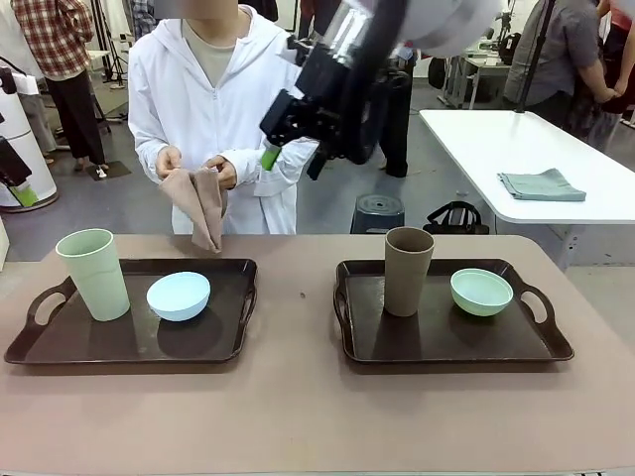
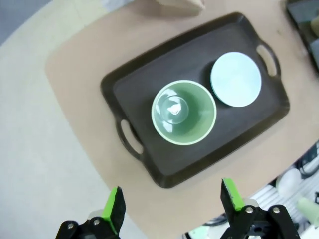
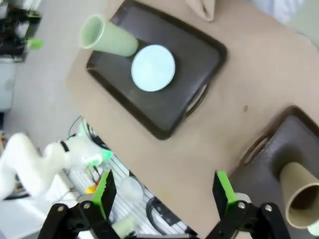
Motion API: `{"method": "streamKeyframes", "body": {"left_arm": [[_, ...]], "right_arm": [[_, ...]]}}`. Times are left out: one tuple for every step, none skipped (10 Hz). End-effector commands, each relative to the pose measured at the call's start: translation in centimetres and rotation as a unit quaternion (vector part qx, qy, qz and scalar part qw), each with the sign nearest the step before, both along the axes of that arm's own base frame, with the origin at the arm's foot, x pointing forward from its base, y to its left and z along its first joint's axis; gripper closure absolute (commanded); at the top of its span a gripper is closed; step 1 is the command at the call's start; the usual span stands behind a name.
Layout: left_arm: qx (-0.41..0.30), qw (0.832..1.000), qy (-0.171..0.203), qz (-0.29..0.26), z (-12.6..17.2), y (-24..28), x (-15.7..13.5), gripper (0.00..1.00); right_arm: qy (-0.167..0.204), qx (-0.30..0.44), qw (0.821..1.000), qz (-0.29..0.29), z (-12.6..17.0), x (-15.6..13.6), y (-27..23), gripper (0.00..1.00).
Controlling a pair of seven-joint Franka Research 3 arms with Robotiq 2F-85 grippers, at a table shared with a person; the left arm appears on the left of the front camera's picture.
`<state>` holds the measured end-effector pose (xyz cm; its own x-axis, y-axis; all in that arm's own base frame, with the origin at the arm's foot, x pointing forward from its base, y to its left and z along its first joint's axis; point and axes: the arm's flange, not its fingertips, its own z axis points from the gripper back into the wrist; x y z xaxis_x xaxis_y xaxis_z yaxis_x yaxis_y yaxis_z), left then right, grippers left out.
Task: Set up a tray with a mat and arrange the tableware.
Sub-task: Pick up the Picnic Bowl and Reusable plastic cup from the Handle tray in front of the human's position and hold them in the air.
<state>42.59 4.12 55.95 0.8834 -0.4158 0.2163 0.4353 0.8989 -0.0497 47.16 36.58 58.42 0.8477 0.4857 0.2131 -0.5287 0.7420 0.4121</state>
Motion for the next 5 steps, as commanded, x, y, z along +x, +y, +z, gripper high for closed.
{"method": "streamKeyframes", "body": {"left_arm": [[-0.033,0.996,0.007,-0.082,-0.2,1.4,0.8,0.00],[-0.047,0.992,0.007,-0.116,-0.8,1.6,1.0,0.00],[-0.047,0.989,0.006,-0.143,-1.1,2.0,1.3,0.00],[-0.043,0.982,-0.008,-0.182,-1.5,2.5,1.7,0.00],[-0.043,0.969,-0.020,-0.244,-2.2,2.9,2.2,0.00]], "right_arm": [[0.041,-0.030,0.998,-0.035,0.3,3.0,3.2,0.00],[0.050,-0.026,0.997,-0.045,-0.4,3.8,3.6,0.00],[0.056,-0.012,0.998,-0.019,-0.5,3.7,3.0,0.00],[0.034,-0.020,0.998,-0.039,-1.6,2.9,2.3,0.00],[0.034,-0.020,0.998,-0.039,-1.6,2.9,2.3,0.00]]}}
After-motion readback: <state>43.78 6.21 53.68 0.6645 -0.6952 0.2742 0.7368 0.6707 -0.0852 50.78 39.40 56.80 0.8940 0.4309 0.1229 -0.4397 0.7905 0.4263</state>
